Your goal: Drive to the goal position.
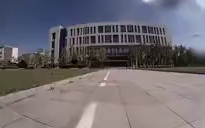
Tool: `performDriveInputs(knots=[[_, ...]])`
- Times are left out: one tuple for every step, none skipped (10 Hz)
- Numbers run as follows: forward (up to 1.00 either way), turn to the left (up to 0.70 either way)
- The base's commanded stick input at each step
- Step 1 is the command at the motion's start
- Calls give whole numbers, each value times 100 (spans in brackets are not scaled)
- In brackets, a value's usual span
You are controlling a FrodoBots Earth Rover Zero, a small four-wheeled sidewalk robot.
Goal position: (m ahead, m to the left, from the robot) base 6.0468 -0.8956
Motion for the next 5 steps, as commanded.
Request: performDriveInputs(knots=[[70,-34],[70,-34],[70,-34],[70,-34],[70,-13]])
